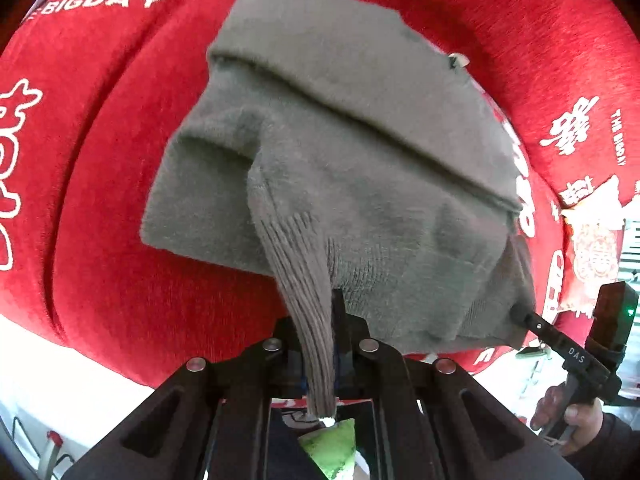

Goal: Fold small clothes
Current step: 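Lift the hem with both tools and fold it over the sweater body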

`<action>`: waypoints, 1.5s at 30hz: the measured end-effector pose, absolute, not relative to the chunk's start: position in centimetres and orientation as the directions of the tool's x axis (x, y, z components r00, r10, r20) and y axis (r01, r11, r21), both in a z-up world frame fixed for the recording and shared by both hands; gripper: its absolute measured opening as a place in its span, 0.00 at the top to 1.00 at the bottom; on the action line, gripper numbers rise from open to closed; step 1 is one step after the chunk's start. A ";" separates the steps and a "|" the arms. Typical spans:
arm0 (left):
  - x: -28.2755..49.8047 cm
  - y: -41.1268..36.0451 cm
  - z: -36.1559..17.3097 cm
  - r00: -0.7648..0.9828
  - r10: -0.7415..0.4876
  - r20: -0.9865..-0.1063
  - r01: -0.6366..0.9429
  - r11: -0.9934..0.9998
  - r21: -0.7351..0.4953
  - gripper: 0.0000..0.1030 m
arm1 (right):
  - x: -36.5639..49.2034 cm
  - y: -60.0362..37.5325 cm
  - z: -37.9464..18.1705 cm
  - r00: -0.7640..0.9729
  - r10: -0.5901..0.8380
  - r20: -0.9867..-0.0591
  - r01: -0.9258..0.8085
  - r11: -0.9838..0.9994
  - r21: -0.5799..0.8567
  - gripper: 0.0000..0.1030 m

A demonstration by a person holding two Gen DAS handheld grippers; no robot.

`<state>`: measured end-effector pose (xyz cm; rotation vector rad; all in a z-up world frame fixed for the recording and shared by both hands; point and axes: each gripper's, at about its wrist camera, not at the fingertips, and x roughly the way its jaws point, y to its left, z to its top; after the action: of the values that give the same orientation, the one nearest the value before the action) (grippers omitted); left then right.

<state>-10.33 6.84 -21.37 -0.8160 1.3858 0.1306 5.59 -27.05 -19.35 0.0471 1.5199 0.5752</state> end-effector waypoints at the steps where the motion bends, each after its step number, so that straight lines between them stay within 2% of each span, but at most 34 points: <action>1: -10.3 6.9 -20.5 0.245 -0.373 -0.895 -0.532 0.720 -0.445 0.92 | 5.8 -27.2 -18.3 -0.042 0.391 -0.919 -0.325 0.865 0.383 0.93; 11: -10.2 9.3 -16.0 0.358 -0.375 -0.855 -0.541 0.663 -0.517 0.92 | 7.8 -26.6 -13.1 0.019 0.439 -0.898 -0.346 0.846 0.406 0.93; 20: -10.0 10.6 -17.7 0.351 -0.396 -0.848 -0.599 0.601 -0.529 0.92 | 8.6 -25.4 -12.6 0.027 0.415 -0.909 -0.363 0.852 0.378 0.93; 22: -10.0 10.5 -18.0 0.348 -0.391 -0.852 -0.614 0.592 -0.522 0.95 | 8.5 -25.4 -12.7 0.027 0.407 -0.913 -0.363 0.855 0.371 0.93; 29: -9.1 11.2 -14.6 0.421 -0.340 -0.841 -0.580 0.612 -0.538 0.95 | 8.9 -25.4 -11.5 0.060 0.400 -0.915 -0.370 0.860 0.352 0.93; 35: -7.3 11.1 -12.4 0.395 -0.227 -0.890 -0.584 0.686 -0.434 0.95 | 9.9 -24.9 -10.8 0.081 0.384 -0.920 -0.376 0.866 0.329 0.93; 45: -5.3 11.0 -10.3 0.409 -0.214 -0.887 -0.537 0.729 -0.424 0.95 | 10.7 -24.8 -9.8 0.101 0.390 -0.915 -0.376 0.867 0.328 0.93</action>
<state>-5.31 11.01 -10.35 -0.7669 1.1603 0.2308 10.66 -24.76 -9.84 0.0131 1.3566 0.5659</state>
